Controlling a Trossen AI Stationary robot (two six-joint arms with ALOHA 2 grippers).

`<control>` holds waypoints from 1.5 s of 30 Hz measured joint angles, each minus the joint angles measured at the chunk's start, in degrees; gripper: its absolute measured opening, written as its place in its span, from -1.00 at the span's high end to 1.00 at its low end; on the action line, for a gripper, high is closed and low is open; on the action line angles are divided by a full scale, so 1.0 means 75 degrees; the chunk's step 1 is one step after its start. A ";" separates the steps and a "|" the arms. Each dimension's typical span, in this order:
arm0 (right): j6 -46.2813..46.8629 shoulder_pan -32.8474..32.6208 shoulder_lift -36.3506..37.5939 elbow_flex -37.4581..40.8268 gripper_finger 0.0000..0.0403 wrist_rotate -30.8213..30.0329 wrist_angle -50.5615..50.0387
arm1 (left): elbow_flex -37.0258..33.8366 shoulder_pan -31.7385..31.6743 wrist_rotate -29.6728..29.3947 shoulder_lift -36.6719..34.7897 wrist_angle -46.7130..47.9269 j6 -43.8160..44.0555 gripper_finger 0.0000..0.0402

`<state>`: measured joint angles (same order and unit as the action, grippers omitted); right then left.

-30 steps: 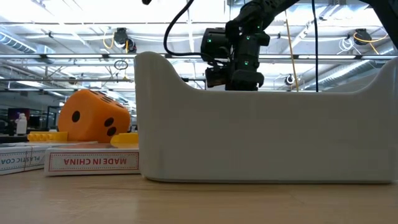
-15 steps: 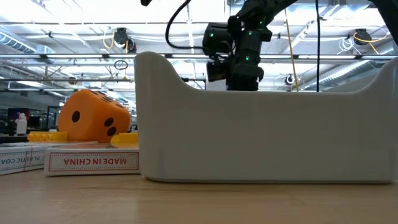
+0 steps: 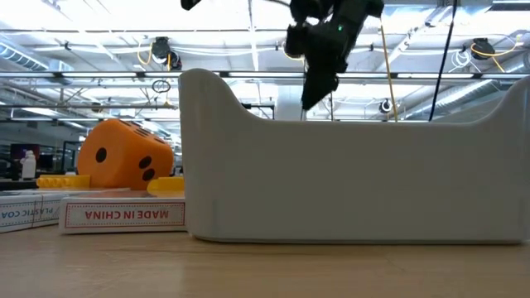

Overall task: Pick & Place Toys
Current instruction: Put the green game piece into the top gray bin

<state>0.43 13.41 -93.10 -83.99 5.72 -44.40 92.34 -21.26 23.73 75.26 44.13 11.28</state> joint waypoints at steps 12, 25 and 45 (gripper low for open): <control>0.1009 -0.0273 0.1616 0.2038 0.07 0.0038 0.1005 | -0.2186 0.1835 -0.1456 -0.0047 -0.2178 0.1495 -0.16; 0.0864 -0.1518 0.3539 0.4648 0.07 -0.1506 0.1366 | -0.2915 0.3346 -0.3704 -0.0047 -0.3075 0.2804 -0.16; 0.0366 -0.0496 0.2977 0.5581 0.07 -0.1125 0.2771 | -0.2915 0.3434 -0.3975 -0.0047 -0.3698 0.2997 -0.16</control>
<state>3.17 9.69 -70.78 -42.13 -2.72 -23.62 70.48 4.49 -6.09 74.91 16.39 33.76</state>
